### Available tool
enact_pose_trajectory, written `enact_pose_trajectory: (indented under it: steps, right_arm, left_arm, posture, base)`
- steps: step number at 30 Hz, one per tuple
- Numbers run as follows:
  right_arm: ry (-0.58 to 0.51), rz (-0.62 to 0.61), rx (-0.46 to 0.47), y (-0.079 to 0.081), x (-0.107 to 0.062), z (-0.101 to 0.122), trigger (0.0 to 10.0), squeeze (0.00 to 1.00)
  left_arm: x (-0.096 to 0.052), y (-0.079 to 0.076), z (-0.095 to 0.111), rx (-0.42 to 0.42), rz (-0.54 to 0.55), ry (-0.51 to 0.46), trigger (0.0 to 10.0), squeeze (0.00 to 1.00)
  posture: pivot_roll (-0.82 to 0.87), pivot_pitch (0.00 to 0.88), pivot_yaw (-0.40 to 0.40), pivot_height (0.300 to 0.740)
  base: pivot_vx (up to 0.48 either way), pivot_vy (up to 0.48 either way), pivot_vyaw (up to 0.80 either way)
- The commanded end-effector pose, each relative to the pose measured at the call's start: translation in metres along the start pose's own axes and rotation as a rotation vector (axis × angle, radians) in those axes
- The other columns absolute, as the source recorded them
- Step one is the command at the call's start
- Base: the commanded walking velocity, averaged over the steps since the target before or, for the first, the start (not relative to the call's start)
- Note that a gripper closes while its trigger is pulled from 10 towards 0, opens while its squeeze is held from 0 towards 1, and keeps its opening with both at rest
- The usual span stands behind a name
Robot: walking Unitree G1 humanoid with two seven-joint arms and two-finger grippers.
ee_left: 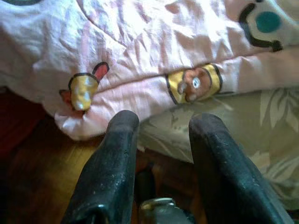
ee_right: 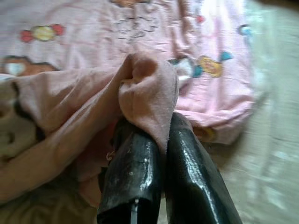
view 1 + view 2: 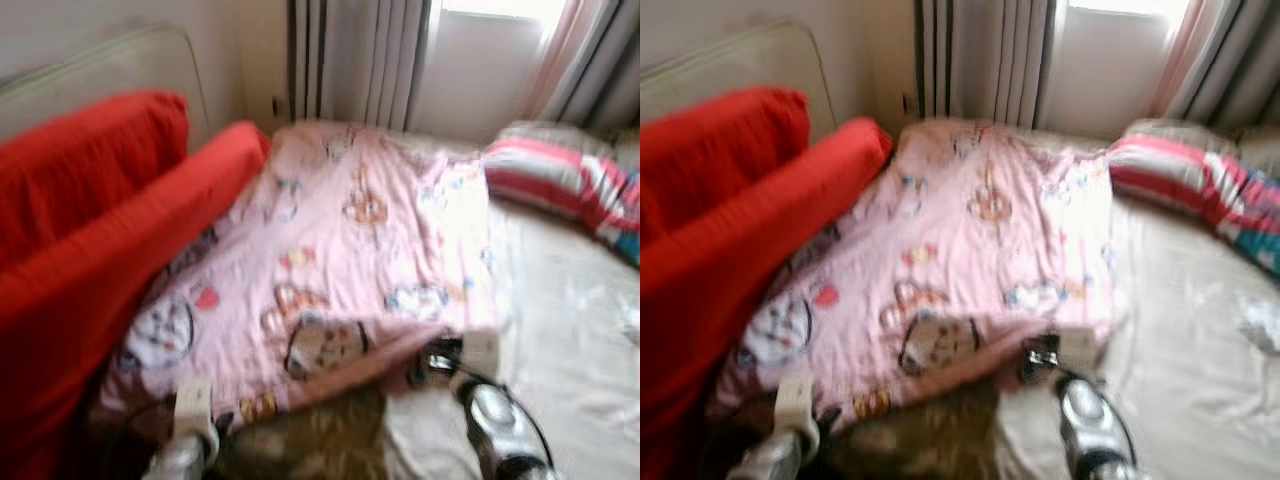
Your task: Clean up the room
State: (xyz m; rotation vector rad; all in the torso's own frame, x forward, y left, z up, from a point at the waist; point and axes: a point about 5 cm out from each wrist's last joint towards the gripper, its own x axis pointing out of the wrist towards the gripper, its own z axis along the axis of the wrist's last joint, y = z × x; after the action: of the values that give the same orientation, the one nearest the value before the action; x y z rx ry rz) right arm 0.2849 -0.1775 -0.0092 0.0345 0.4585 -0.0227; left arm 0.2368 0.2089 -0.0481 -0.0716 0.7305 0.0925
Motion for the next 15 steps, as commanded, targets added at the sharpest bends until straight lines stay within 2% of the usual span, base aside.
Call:
enact_pose_trajectory:
  steps: [1, 15]
  right_arm:
    - [0.008, -0.007, -0.011, -0.0057, -0.0019, -0.0031, 10.0, 0.0]
    - [0.01, 0.061, -0.029, 0.0021, -0.0014, -0.0031, 10.0, 0.0]
  left_arm:
    - [-0.0001, -0.0007, -0.0019, 0.0, -0.004, 0.012, 10.0, 0.0]
    - [0.0001, -0.001, -0.0006, -0.013, -0.012, 0.006, 10.0, 0.0]
  posture:
    - [0.0, 0.0, -0.005, 0.74]
    - [0.0, 0.0, -0.005, 0.74]
  base:
    - [0.0, 0.0, 0.0]
    - [0.0, 0.0, 0.0]
